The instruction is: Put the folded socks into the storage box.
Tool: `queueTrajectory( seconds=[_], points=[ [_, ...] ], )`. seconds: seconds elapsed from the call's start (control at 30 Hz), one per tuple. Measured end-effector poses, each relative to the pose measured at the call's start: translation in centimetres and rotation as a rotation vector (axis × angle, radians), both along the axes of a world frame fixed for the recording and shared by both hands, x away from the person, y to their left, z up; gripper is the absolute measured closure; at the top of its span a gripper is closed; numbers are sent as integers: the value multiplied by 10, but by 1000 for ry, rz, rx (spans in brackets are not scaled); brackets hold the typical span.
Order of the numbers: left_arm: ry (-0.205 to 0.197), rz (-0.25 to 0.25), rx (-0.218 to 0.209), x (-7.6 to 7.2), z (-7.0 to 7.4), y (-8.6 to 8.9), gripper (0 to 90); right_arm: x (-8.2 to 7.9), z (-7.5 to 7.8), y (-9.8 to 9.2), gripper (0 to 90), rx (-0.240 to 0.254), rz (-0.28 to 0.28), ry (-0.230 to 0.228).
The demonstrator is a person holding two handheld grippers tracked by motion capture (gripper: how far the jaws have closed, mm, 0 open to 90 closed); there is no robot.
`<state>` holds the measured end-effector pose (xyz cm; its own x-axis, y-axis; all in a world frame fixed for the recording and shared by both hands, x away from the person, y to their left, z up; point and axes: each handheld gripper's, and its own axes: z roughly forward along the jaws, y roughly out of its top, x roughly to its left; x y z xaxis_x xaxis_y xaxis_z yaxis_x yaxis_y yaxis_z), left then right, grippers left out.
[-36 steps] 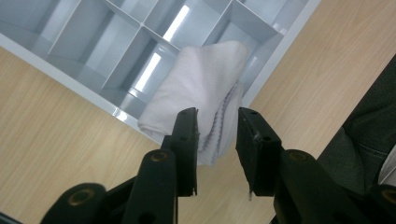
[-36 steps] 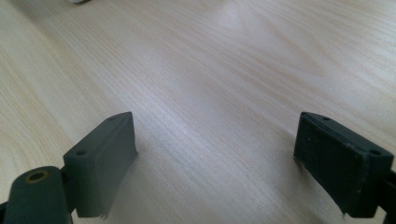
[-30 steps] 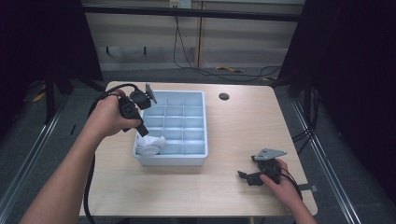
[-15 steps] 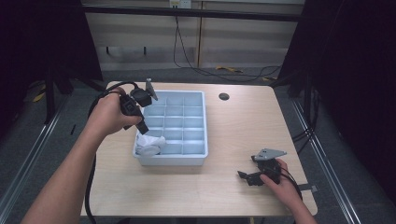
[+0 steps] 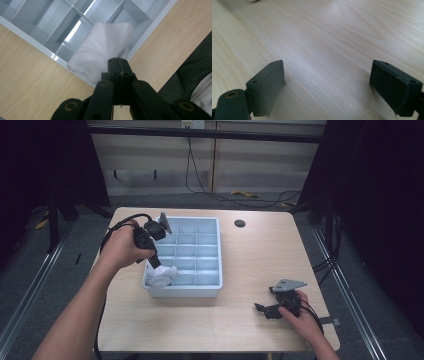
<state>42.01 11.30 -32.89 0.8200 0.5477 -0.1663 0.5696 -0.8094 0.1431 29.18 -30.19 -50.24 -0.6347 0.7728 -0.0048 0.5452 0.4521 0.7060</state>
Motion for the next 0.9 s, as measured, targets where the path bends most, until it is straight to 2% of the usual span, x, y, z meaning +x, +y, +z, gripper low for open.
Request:
queueTrajectory(
  seconds=[0.23, 0.57, 0.77, 0.9],
  points=[
    [1, 2, 13, 3, -15, -2, 900, 0, 0, 0, 120, 0, 0, 0],
    [8, 2, 18, 6, -27, -3, 900, 0, 0, 0, 120, 0, -1, 2],
    [17, 1, 51, 6, -39, -4, 900, 0, 0, 0, 120, 0, 0, 1],
    [25, -9, 55, 7, -44, -3, 900, 0, 0, 0, 120, 0, -1, 2]
  ],
)
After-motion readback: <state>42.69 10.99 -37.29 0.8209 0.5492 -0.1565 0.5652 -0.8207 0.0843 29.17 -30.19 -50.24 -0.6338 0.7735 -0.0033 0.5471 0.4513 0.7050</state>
